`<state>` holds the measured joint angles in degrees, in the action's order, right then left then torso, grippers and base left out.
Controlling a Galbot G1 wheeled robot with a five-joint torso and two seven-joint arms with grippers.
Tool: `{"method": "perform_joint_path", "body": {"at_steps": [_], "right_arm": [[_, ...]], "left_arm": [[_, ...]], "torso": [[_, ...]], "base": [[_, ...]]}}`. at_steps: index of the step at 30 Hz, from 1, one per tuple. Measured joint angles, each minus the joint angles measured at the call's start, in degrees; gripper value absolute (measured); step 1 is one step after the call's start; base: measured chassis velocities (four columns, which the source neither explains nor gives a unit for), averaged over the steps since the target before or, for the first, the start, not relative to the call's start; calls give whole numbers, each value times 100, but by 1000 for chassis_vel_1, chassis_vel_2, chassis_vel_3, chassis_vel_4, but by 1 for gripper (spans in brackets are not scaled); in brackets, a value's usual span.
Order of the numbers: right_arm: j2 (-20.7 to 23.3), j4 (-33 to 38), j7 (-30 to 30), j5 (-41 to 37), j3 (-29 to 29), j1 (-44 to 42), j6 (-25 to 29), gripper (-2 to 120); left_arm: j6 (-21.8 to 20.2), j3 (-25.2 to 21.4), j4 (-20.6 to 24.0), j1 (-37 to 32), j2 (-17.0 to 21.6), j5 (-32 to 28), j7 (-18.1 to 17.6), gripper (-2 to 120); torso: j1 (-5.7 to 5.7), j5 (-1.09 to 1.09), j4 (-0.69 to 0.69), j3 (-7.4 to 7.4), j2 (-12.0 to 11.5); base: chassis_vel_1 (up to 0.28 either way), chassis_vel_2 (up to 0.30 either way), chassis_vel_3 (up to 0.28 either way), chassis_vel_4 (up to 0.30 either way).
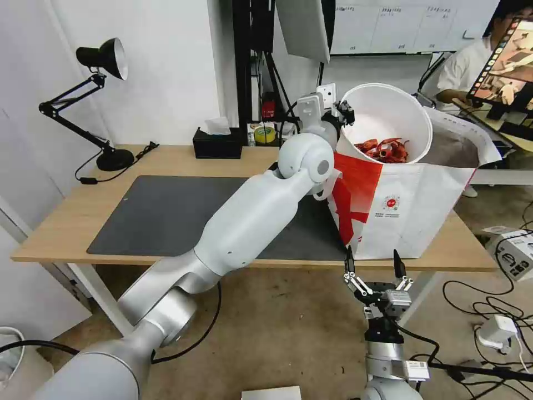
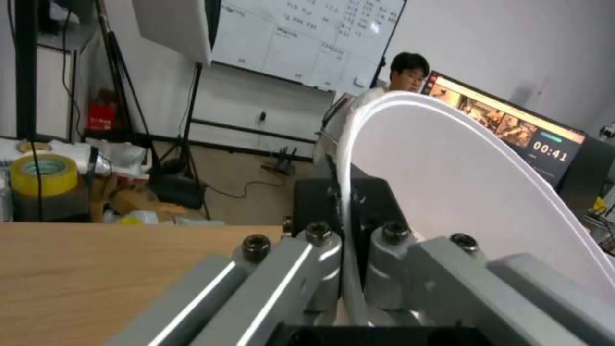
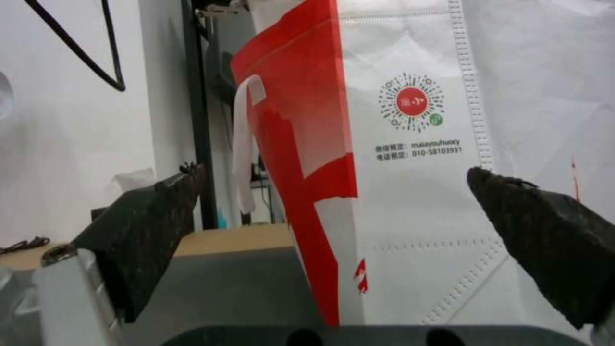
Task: Pick up the trash from the table and place it into the takeout bag.
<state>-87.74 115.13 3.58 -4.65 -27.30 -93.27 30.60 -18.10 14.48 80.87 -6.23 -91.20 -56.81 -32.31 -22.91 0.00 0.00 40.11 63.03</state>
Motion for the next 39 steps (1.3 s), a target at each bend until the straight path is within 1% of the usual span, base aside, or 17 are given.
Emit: {"method": "perform_joint_path", "body": {"at_steps": [2, 3, 5, 7, 10, 11, 14, 15, 17, 18, 19, 21, 22, 25, 30, 33, 39], "right_arm": [[3, 0, 0, -2, 1, 2, 0, 100], [3, 0, 0, -2, 1, 2, 0, 100], [4, 2, 1, -4, 1, -2, 0, 100], [4, 3, 0, -5, 2, -3, 0, 100], [5, 8, 3, -9, -8, -4, 0, 100], [5, 8, 3, -9, -8, -4, 0, 100], [4, 2, 7, -13, -14, -2, 1, 100], [4, 2, 7, -13, -14, -2, 1, 100], [0, -28, 8, -15, -14, 7, 7, 100], [-1, -42, 9, -15, -14, 16, 9, 100], [-1, -42, 9, -15, -14, 16, 9, 100], [-3, -72, 9, -15, -7, 50, 11, 100], [-3, -72, 9, -15, -7, 50, 11, 100], [-9, -113, 9, -14, 19, 104, 11, 100], [-13, -141, 9, -11, 45, 136, 11, 100], [-23, -154, 8, -1, 65, 171, -8, 100], [-37, -148, 8, 6, 66, 170, -22, 100]], "left_arm": [[-11, 13, 50, -17, 16, -10, -3, 13], [-11, 13, 50, -17, 16, -10, -3, 13], [-63, 27, 112, -47, 32, -36, -15, 23], [-144, 36, 158, -68, 44, -83, -24, 26], [-398, 62, 299, -116, 72, -307, -73, 39], [-398, 62, 299, -116, 72, -307, -73, 39], [-1127, 25, 545, -149, 108, -1086, -463, 56], [-1127, 25, 545, -149, 108, -1086, -463, 56], [-1641, -65, 695, -161, 107, -1746, -844, 66], [-1728, -76, 721, -166, 106, -1874, -925, 71], [-1728, -76, 721, -166, 106, -1874, -925, 71], [-1784, -92, 741, -181, 116, -1969, -989, 81], [-1784, -92, 741, -181, 116, -1969, -989, 81], [-1767, -103, 749, -198, 163, -1969, -984, 95], [-1655, -106, 768, -199, 214, -1843, -895, 99], [-1441, -95, 840, -188, 295, -1553, -605, 100], [-1267, -103, 907, -163, 319, -1392, -414, 100]], "torso": [[0, 0, 0, 0, 0], [0, 0, 0, 0, 0], [0, 0, 0, 0, 0], [0, 0, 0, 0, 0], [0, 0, 0, 0, -1], [0, 0, 0, 0, -1], [0, 0, 0, 0, -1], [0, 0, 0, 0, -1], [0, 0, 0, 0, -1], [0, 0, 0, 0, -1], [0, 0, 0, 0, -1], [0, 0, 0, 0, -1], [0, 0, 0, 0, -1], [0, 0, 0, 0, -1], [-1, 0, 0, 0, -1], [-1, 0, -1, 0, -1], [0, 0, 1, 0, -1]], "base": [[0, 0, 0, 0], [0, 0, 0, 0], [0, 0, 0, 0], [0, 0, 0, 0], [0, 0, 0, 0], [0, 0, 0, 0], [0, 0, 0, 0], [0, 0, 0, 0], [0, 0, 0, 0], [0, 0, 0, 0], [0, 0, 0, 0], [0, 0, 0, 0], [0, 0, 0, 0], [0, 0, 0, 0], [0, 0, 0, 0], [0, 0, 0, 0], [0, 0, 0, 0]]}}
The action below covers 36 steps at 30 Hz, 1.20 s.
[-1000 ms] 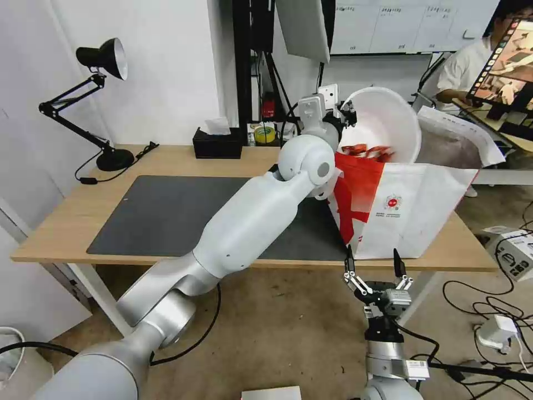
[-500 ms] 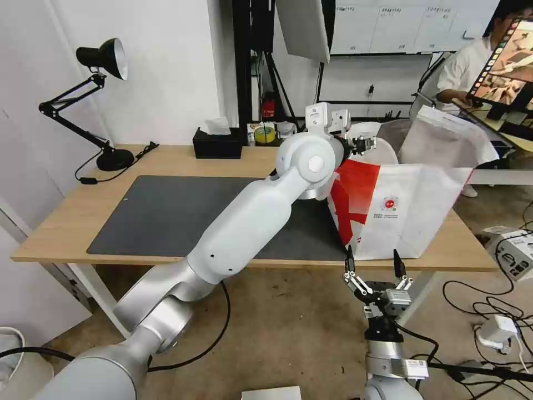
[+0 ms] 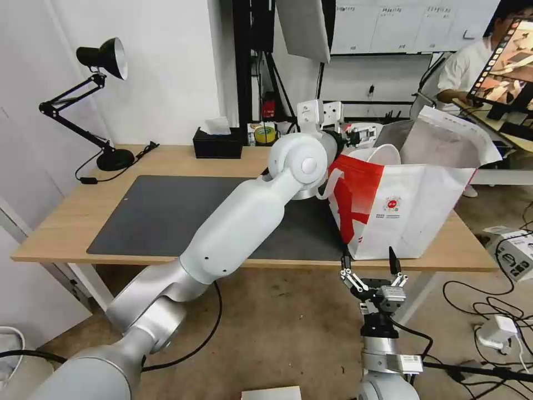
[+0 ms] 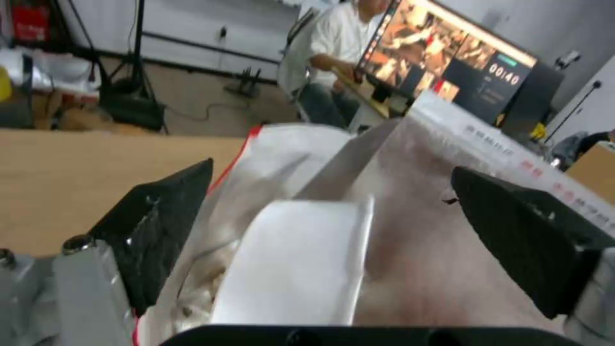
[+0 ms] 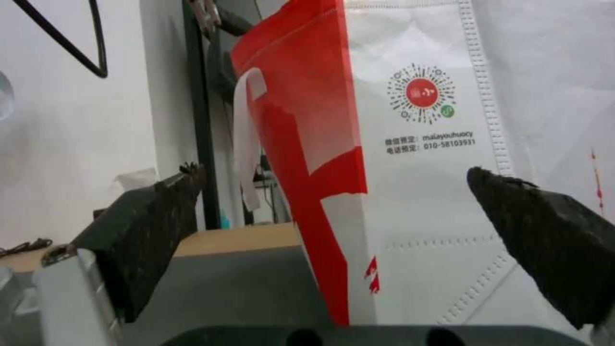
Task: Pick up the trash from the table and place it into the takeout bag.
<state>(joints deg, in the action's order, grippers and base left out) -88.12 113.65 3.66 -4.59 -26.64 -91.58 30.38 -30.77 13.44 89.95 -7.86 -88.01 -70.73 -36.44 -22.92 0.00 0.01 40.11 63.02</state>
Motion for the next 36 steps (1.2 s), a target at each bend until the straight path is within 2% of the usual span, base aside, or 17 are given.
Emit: {"method": "perform_joint_path", "body": {"at_steps": [2, 5, 10, 12, 13, 15, 16, 19, 24, 25, 34, 36], "right_arm": [[-2, 12, 0, 3, -1, -5, -2, 100], [-5, 36, -2, 9, -2, -19, -4, 100], [-5, 45, -6, 13, -5, -28, -6, 100], [-4, 49, -9, 19, -7, -28, -7, 100], [-4, 49, -9, 19, -7, -28, -7, 100], [-1, 50, -11, 22, -7, -24, -10, 100], [-1, 50, -11, 22, -7, -24, -10, 100], [15, 41, -13, 29, -6, -15, -13, 100], [30, 13, -15, 38, -3, 4, -15, 100], [43, -8, -17, 47, 7, 20, -17, 100], [92, -99, -22, 88, 65, 106, -30, 100], [92, -102, -22, 92, 69, 108, -30, 100]], "left_arm": [[97, -1, 30, 2, 31, 107, 118, 100], [432, -7, 73, -44, 166, 451, 571, 100], [674, -49, 129, -109, 304, 758, 890, 100], [966, -104, 180, -185, 462, 1120, 1210, 100], [966, -104, 180, -185, 462, 1120, 1210, 100], [1273, -165, 208, -263, 666, 1434, 1505, 100], [1273, -165, 208, -263, 666, 1434, 1505, 100], [1709, -307, 269, -391, 970, 1805, 1849, 100], [2011, -450, 373, -539, 1194, 2013, 2015, 100], [2140, -554, 459, -664, 1340, 2099, 2090, 100], [2485, -1043, 851, -1255, 1930, 2342, 2299, 100], [2499, -1068, 873, -1286, 1954, 2349, 2304, 100]], "torso": [[0, 0, 0, 0, 0], [0, 0, 0, 0, 0], [0, 0, 0, 0, 0], [0, 1, 0, 0, 0], [0, 1, 0, 0, 0], [0, 1, 0, 0, 0], [0, 1, 0, 0, 0], [0, 1, -1, 0, 0], [0, 1, -1, 0, 0], [0, 1, -1, 0, 0], [0, 1, -1, 0, 0], [0, 1, -1, 0, 0]], "base": [[0, 0, 0, 0], [0, 0, 0, 0], [0, 0, 0, 0], [0, 0, 0, 0], [0, 0, 0, 0], [0, 0, 0, 0], [0, 0, 0, 0], [0, 0, 0, 0], [0, 0, 0, 0], [0, 0, 0, 0], [0, 0, 0, 0], [0, 0, 0, 0]]}}
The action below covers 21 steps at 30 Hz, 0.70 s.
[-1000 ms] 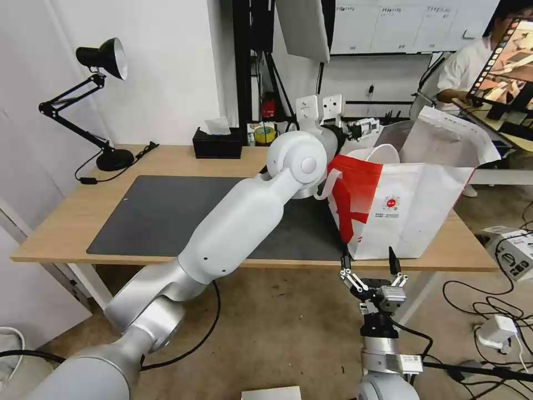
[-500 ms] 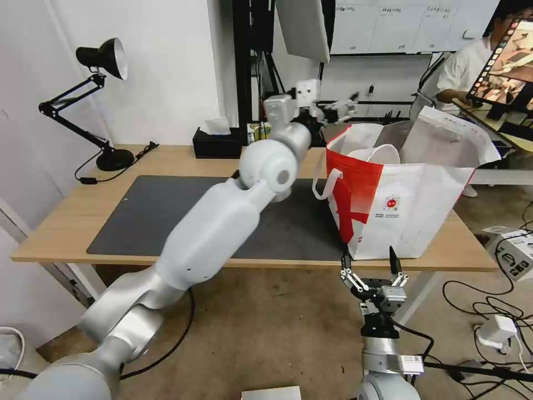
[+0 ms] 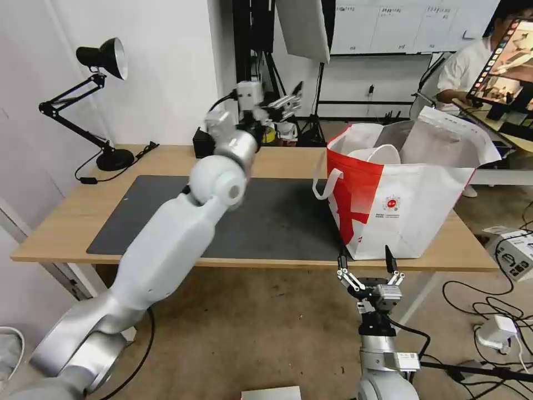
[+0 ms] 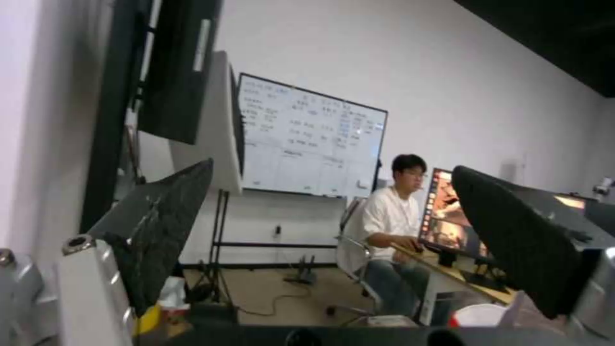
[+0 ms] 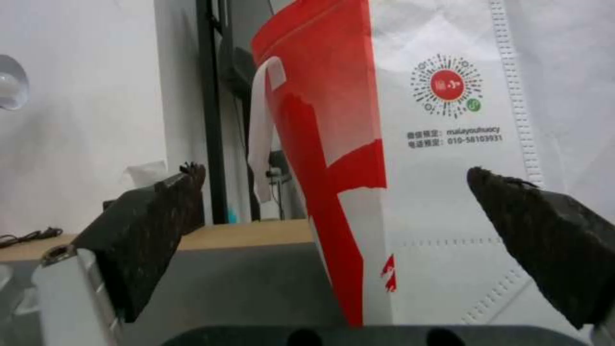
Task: Pick up the trash from the table and place it into the takeout bag.
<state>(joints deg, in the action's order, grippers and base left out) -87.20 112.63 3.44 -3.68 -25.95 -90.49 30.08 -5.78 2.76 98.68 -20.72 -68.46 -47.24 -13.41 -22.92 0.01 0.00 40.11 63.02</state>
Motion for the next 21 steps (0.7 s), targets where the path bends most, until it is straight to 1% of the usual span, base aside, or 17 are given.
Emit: {"method": "perform_joint_path", "body": {"at_steps": [3, 8, 10, 12, 14, 17, 19, 21], "right_arm": [[0, -34, -1, 68, 41, 22, -3, 100], [-9, -49, -1, 92, 81, 41, -8, 100], [-15, -71, -1, 109, 95, 57, -11, 100], [-16, -76, -1, 112, 96, 59, -12, 100], [-15, -92, -1, 126, 100, 65, -14, 100], [-15, -102, -1, 130, 101, 71, -15, 100], [-14, -127, -1, 148, 101, 81, -17, 100], [-13, -129, -1, 153, 100, 81, -18, 100]], "left_arm": [[172, -218, 133, -306, 185, 73, 65, 100], [309, -391, 242, -602, 290, 118, 100, 100], [385, -589, 371, -931, 369, 144, 122, 100], [412, -629, 398, -1005, 387, 154, 127, 100], [525, -777, 475, -1271, 461, 196, 135, 100], [573, -830, 508, -1364, 491, 213, 137, 100], [729, -1002, 637, -1681, 581, 292, 141, 100], [767, -1037, 657, -1751, 592, 314, 146, 100]], "torso": [[0, 0, 0, 0, 0], [0, 0, 1, 0, 0], [0, 0, 0, 0, 0], [0, -1, 0, 0, 0], [0, 0, 0, 0, 0], [0, 0, 0, -1, 0], [0, -1, 1, 0, 0], [0, -1, 0, -1, 0]], "base": [[0, 0, 0, 0], [0, 0, 0, 0], [0, 0, 0, 0], [0, 0, 0, 0], [0, 0, 0, 0], [0, 0, 0, 0], [0, 0, 0, 0], [0, 0, 0, 0]]}}
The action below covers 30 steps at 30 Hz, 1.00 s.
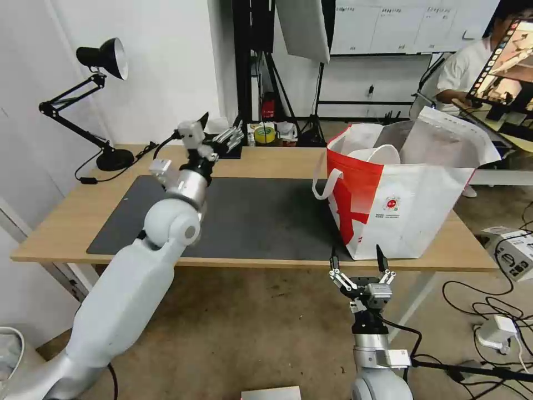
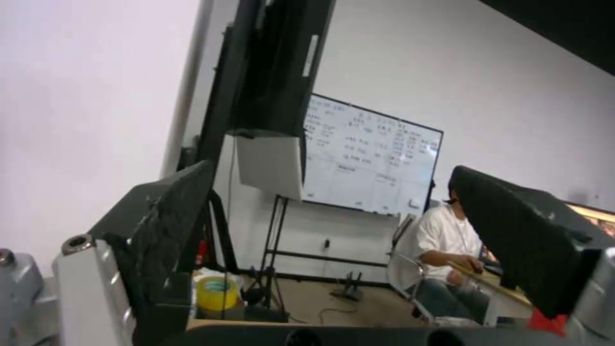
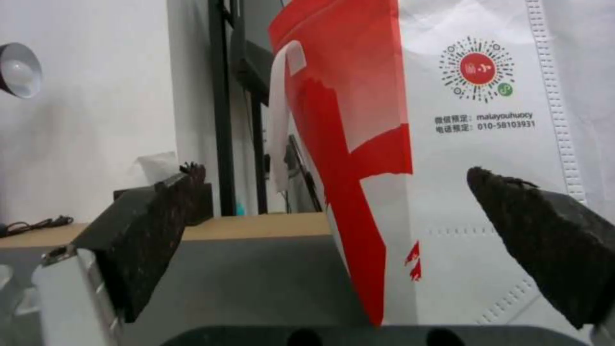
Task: Pick up the trash from the table and place it into the takeout bag.
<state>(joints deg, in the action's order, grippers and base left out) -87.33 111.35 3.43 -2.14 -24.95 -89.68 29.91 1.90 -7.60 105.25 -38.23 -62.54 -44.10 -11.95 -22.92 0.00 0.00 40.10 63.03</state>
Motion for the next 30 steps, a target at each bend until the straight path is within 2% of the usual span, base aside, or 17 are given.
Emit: {"method": "perform_joint_path", "body": {"at_steps": [8, 14, 21, 29, 30], "right_arm": [[22, -19, 1, 9, -32, -9, -1, 100], [44, -35, 3, 5, -46, -15, 6, 100], [36, -60, 3, 8, -32, -7, 10, 100], [45, -103, 11, 26, -62, -6, 13, 100], [65, -110, 29, 27, -84, -12, 13, 100]], "left_arm": [[266, -335, 216, -812, 17, 156, 70, 100], [443, -781, 443, -1606, 10, 264, 209, 100], [616, -1105, 588, -2062, -16, 361, 301, 100], [906, -1525, 814, -2765, -216, 612, 435, 100], [1071, -1605, 827, -2962, -304, 718, 476, 100]], "torso": [[0, 0, 0, 0, 0], [0, 0, 0, 0, 0], [0, 0, 0, 0, 0], [0, -1, 0, 0, 0], [0, -1, 0, 0, 0]], "base": [[0, 0, 0, 0], [0, 0, 0, 0], [0, 0, 0, 0], [0, 0, 0, 0], [0, 0, 0, 0]]}}
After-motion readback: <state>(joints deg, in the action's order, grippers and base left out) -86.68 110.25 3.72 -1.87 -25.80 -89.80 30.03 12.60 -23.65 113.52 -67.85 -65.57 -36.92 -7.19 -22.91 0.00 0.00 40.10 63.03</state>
